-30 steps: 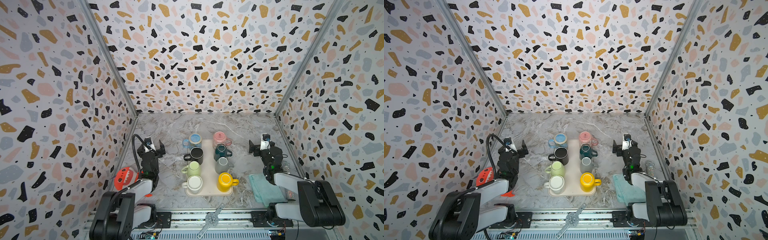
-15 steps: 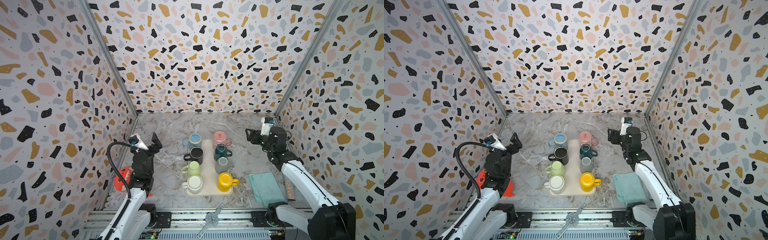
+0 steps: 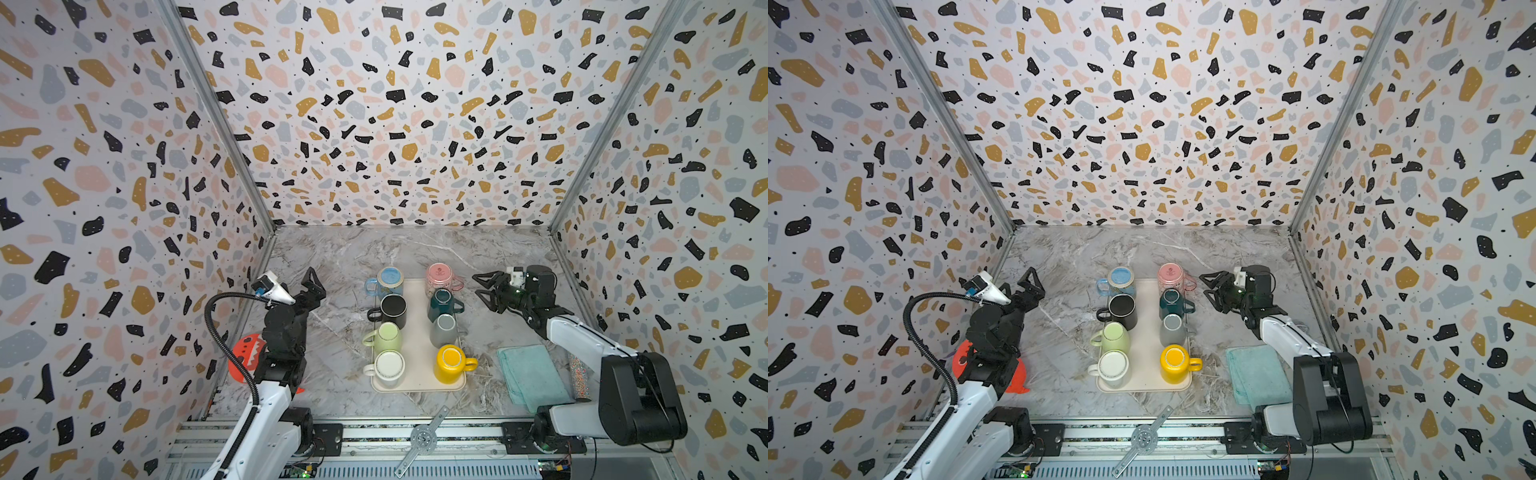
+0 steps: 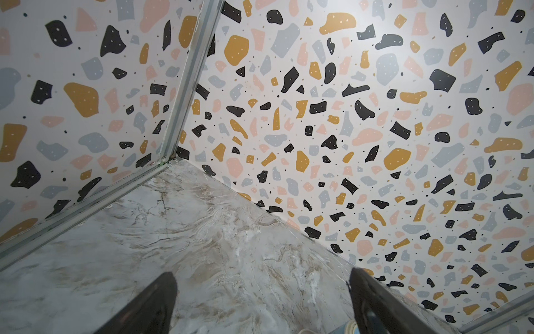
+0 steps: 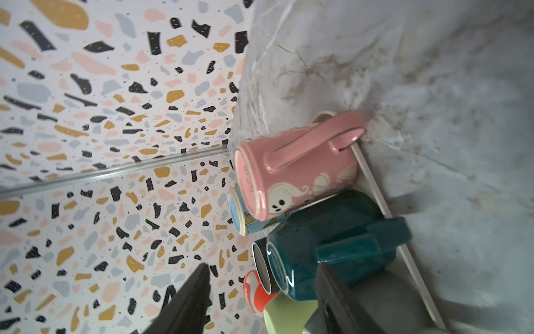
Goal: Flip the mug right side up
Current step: 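Reach the right gripper to the lying pink mug and grasp it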
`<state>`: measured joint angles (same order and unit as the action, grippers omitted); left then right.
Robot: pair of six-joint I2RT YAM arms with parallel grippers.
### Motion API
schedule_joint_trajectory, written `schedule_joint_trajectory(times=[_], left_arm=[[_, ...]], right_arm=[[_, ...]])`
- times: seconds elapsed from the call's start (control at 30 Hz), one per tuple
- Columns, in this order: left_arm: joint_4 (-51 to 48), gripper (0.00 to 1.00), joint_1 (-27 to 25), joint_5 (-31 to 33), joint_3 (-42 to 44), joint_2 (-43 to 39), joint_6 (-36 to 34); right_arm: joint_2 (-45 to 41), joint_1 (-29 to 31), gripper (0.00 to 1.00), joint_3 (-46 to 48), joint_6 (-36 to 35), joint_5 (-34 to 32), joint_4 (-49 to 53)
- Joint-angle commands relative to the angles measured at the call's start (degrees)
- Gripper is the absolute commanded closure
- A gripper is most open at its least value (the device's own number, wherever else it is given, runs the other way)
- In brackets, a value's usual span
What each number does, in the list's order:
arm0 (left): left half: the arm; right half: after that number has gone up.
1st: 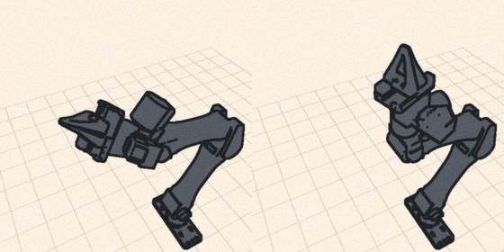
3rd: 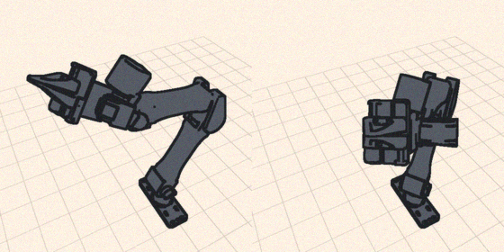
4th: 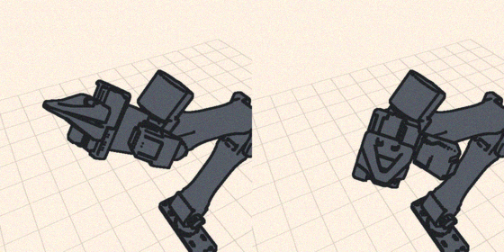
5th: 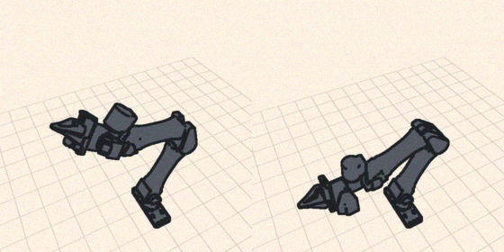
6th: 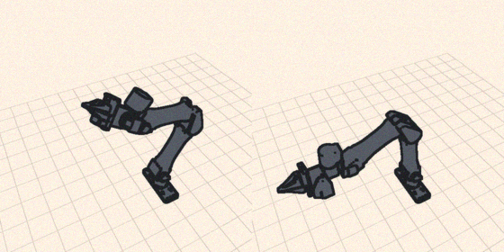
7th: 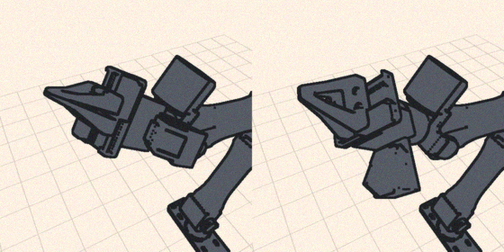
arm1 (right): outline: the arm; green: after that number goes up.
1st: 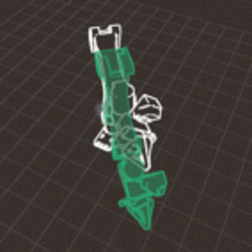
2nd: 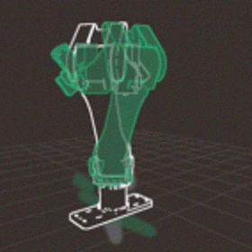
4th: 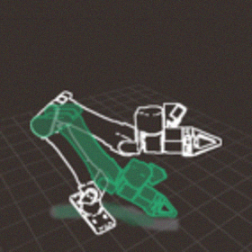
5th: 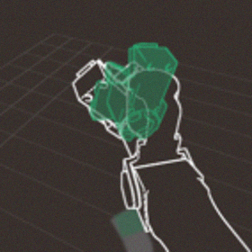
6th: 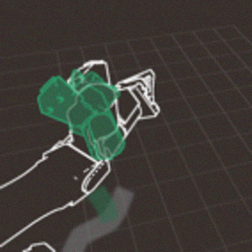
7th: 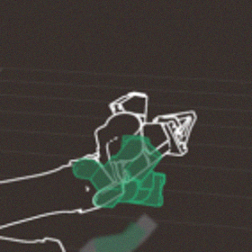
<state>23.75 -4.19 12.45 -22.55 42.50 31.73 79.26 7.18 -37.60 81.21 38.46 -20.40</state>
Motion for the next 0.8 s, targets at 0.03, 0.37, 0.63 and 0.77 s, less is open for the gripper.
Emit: schedule_joint_trajectory(times=[0.03, 0.37, 0.63, 0.77], left_arm=[[0.54, 0.06, 0.32, -0.02, -1.84, 0.3, 1.15], [-0.5, 0.05, 0.32, 0.62, -3.34, 1.72, 1.59], [-0.89, 0.04, 0.32, 1.77, -3.98, 2.58, 1.67], [-1.32, 0.04, 0.32, 2.13, -4.43, 2.56, 1.52]], right_arm=[[3.7, 0.24, 0.49, 2.92, 20.31, 2.75, -18.05], [12.93, 1.21, 0.56, 4.22, 35.42, -2.75, -30.81], [21.36, 3.97, 0.56, 1.67, 43.12, -4.64, -37.69], [25.14, 4.71, 0.6, 1.47, 46.18, -6.33, -42.78]])
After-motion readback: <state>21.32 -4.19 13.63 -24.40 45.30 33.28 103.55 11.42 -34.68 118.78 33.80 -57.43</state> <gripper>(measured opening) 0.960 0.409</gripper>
